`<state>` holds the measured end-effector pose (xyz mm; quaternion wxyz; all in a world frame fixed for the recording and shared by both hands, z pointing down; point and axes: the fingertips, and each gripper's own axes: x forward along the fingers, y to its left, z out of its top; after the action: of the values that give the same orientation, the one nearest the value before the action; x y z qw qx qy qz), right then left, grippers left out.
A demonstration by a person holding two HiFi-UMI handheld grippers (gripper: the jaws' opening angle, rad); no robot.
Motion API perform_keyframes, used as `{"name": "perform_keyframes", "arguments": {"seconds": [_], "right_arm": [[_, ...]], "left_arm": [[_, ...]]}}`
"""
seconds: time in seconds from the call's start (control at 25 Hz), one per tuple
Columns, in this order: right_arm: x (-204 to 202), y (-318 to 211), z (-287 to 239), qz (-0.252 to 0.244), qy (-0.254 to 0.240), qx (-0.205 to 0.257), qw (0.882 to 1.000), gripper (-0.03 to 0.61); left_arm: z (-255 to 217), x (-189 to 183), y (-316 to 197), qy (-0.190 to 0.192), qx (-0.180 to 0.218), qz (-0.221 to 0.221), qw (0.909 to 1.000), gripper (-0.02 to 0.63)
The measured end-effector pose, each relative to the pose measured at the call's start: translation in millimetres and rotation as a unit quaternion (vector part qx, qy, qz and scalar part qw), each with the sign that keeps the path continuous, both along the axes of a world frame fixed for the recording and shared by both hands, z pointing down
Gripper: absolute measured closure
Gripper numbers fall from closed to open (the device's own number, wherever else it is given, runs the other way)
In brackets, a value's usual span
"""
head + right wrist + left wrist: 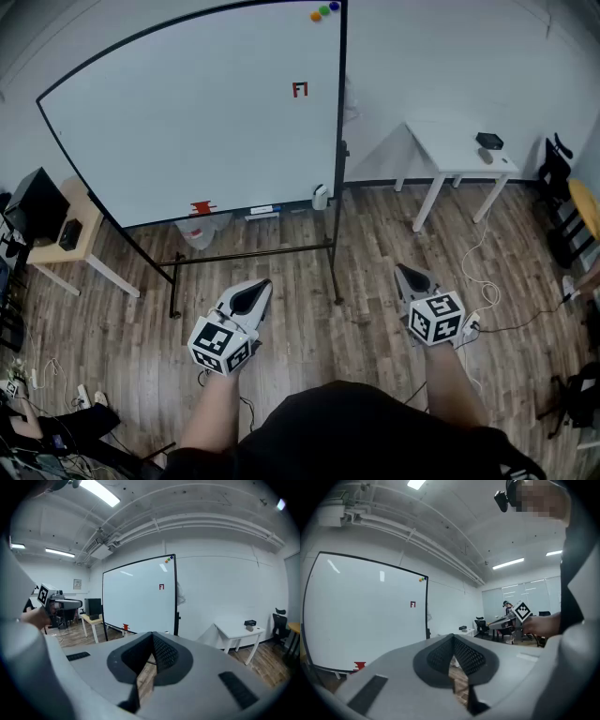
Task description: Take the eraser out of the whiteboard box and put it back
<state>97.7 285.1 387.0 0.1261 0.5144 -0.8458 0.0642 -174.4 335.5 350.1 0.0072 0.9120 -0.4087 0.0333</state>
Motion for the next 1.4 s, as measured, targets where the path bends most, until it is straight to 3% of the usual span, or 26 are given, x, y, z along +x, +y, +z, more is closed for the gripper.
{"name": "perform_keyframes", "arguments": {"seconds": [0.32, 0.44, 0.56, 0.64, 1.4], "right_arm": [[-24, -26, -6, 0.007, -0.003, 0.007, 1.0, 0.588], [-29, -28, -9, 0.01, -0.035, 0.005, 0.999, 0.588], [-33, -29, -10, 0.007, -0.067, -0.002, 0.998, 0.588], [-33, -32, -8, 0.008, -0.066, -0.005, 0.998, 0.588], [-11, -112, 18, 0.001, -0.062, -0.035, 0.997, 0.588]], "left_arm": [[7, -27, -36, -0.025, -0.005, -0.01, 0.9996, 0.603], [12, -33, -43, -0.027, -0.01, -0.009, 0.9995, 0.603], [14, -37, -48, -0.004, -0.023, -0.001, 0.9997, 0.603], [16, -36, -54, 0.008, -0.031, 0.004, 0.9995, 0.603], [31, -11, -127, 0.0, -0.049, -0.005, 0.9988, 0.603]]}}
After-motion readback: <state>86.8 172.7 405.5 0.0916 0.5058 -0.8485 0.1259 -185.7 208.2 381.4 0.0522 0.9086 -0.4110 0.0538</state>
